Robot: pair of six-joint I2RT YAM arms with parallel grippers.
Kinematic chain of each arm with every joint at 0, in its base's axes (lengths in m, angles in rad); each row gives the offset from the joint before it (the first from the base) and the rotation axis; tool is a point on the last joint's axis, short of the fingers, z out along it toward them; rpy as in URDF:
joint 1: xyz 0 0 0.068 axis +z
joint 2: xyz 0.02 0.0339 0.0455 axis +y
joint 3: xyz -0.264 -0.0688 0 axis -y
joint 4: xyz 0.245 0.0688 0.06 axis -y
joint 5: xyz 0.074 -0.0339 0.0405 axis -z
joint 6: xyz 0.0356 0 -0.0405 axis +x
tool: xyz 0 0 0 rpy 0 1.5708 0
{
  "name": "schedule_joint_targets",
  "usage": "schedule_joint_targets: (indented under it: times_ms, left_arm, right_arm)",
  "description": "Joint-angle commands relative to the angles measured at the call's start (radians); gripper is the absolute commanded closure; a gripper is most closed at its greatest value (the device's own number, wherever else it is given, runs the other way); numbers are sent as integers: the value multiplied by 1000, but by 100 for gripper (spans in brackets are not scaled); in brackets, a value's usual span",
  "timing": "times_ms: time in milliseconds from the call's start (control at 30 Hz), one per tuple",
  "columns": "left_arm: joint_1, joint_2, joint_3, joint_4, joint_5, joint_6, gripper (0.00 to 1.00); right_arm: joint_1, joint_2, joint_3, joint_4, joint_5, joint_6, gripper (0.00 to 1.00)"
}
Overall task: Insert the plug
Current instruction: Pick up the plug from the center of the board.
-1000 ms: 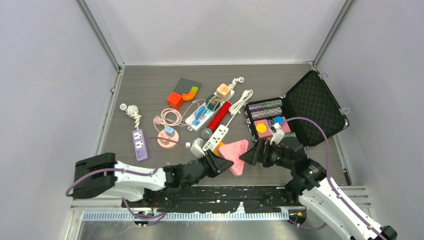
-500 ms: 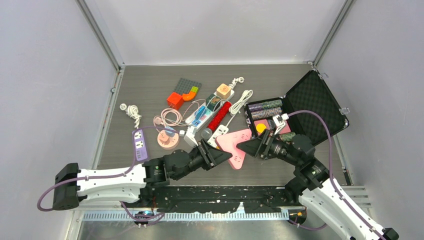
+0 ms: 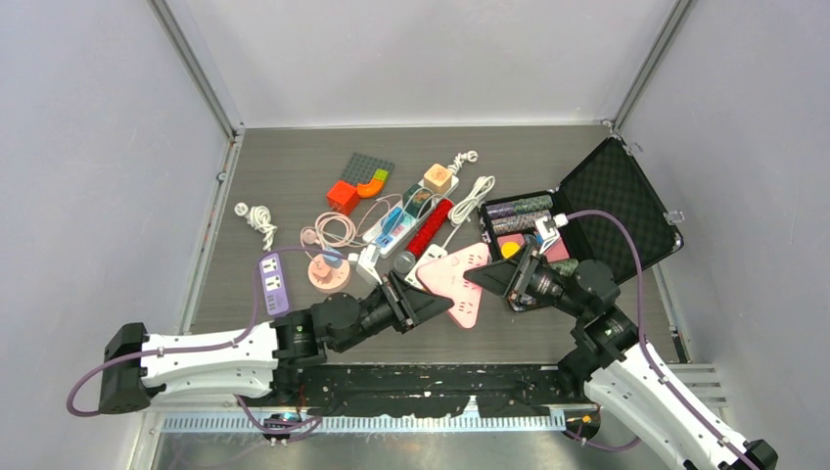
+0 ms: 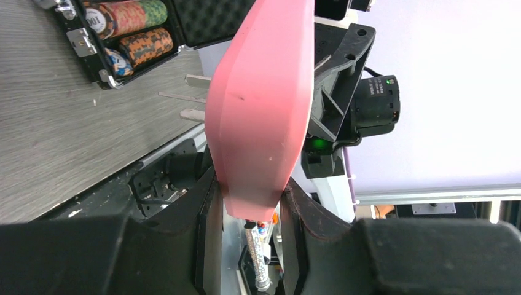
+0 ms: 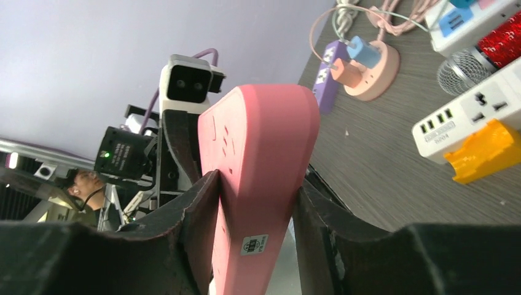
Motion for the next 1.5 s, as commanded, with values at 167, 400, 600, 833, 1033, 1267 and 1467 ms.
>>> schedule_joint_targets:
  times_ms: [167,400,600,833,1033,1267,1467]
  left_arm:
    - [2,-28,23,38,24,19,100]
    - [1,0,29,137,52,-12,100]
    - [1,21,45,138,53,-6,100]
    - [2,-54,37,-89,-49,70,28]
    - [-5,-98,-39,-326,-200,107,22]
    - [1,70,-57,-304,-371,202,29]
    - [50,357,137,-282,-335,359,41]
  right_arm:
    - [11,13,1,259,-130,58,23]
    - [11,49,-20,340,-168,104,22]
    - [11,61,-28,357,-166,132,52]
    - [10,3,4,122,-57,59,95]
    - [11,-79,52,-215,197,-91,95]
    - [11,-55,88,-367,420,-200,95]
    - [12,-54,165,-468,528,-258,95]
